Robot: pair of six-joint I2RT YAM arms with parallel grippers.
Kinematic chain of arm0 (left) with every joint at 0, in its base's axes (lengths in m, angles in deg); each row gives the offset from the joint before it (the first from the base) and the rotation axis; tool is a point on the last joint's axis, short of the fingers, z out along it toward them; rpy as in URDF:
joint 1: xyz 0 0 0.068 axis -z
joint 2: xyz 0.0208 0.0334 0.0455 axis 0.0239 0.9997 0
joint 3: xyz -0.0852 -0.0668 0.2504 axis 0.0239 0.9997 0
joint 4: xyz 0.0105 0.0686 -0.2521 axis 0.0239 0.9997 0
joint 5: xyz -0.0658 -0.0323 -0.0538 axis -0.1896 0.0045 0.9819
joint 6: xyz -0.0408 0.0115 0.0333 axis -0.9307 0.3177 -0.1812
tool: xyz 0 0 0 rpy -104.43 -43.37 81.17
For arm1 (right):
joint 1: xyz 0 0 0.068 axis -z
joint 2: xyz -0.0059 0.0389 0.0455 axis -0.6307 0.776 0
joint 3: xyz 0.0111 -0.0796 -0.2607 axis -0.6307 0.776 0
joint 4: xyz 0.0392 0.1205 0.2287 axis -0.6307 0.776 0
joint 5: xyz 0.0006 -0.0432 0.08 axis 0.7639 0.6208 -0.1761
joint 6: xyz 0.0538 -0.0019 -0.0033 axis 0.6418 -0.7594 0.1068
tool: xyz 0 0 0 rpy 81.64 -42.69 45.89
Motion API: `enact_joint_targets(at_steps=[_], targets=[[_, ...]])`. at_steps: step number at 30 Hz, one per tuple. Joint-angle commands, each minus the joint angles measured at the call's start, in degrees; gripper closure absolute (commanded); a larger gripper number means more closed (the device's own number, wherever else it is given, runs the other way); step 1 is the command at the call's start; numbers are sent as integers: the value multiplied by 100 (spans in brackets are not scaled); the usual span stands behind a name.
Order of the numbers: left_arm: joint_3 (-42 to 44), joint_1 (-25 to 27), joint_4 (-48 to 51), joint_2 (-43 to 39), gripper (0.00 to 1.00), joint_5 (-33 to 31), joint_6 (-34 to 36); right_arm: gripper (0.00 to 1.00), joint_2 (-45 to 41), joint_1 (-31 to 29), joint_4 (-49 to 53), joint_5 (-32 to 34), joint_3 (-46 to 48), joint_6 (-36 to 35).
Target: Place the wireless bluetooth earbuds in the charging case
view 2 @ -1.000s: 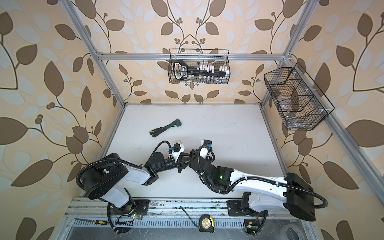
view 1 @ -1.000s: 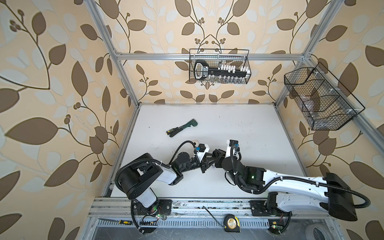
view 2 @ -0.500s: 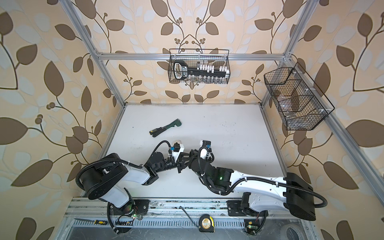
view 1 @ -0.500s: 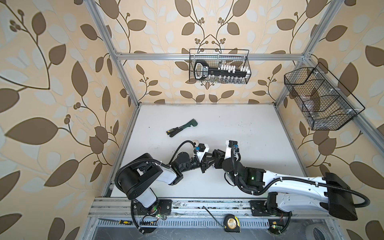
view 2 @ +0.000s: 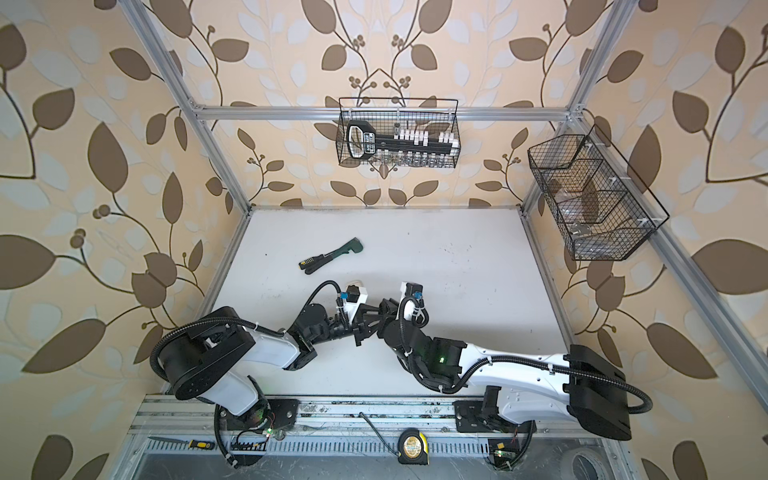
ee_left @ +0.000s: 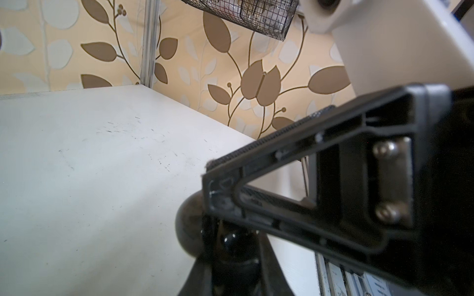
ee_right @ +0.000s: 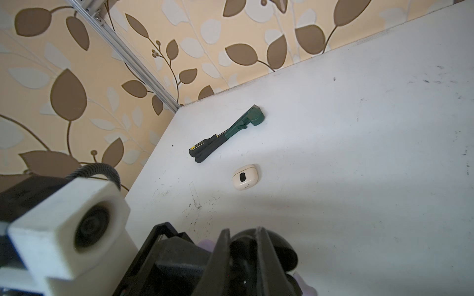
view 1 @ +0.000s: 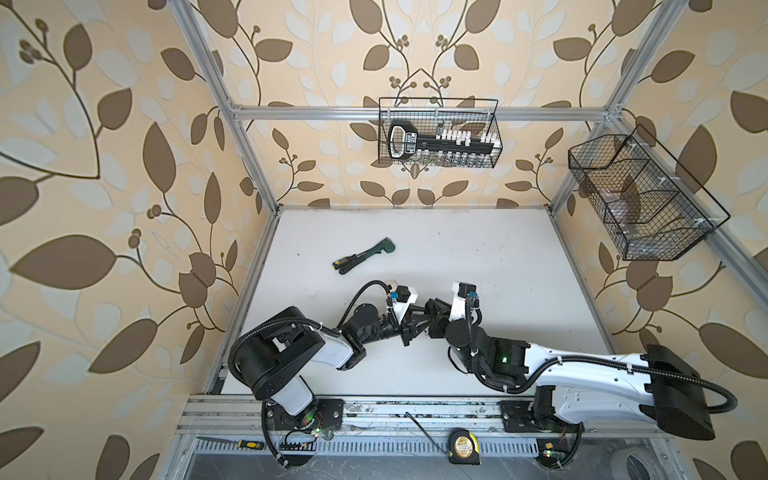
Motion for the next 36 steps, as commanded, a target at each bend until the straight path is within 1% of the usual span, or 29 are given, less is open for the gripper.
enact_joint_targets(at_steps=[1,7,12,14,15,17,20,24,30,33,36], targets=[[-235,3,-523,-250,100,245,-97,85,132,-74,-103,145,128,-76],[-244,3,-523,-273,100,297,-150,84,195,-129,-189,264,141,-94],[-232,3,-528,-292,100,297,-137,84,160,-138,-76,118,95,-62],[-235,-4,-523,-296,100,306,-110,83,94,-155,32,48,97,-21],[-218,3,-525,-300,100,306,-102,82,62,-164,44,32,116,-15],[-209,3,-523,-307,100,314,-72,75,-12,-182,70,-30,175,-6],[-208,3,-525,-318,100,365,-6,69,-97,-182,78,-163,181,-62],[-189,3,-530,-318,100,407,104,65,-285,-204,212,-299,130,-164],[-184,3,-523,-352,100,562,199,54,-908,-235,1043,-85,107,17],[-175,3,-530,-384,100,664,280,50,-1261,-237,1310,-103,137,14],[-132,3,-527,-422,100,718,423,49,-1552,-235,1628,-239,49,-118]])
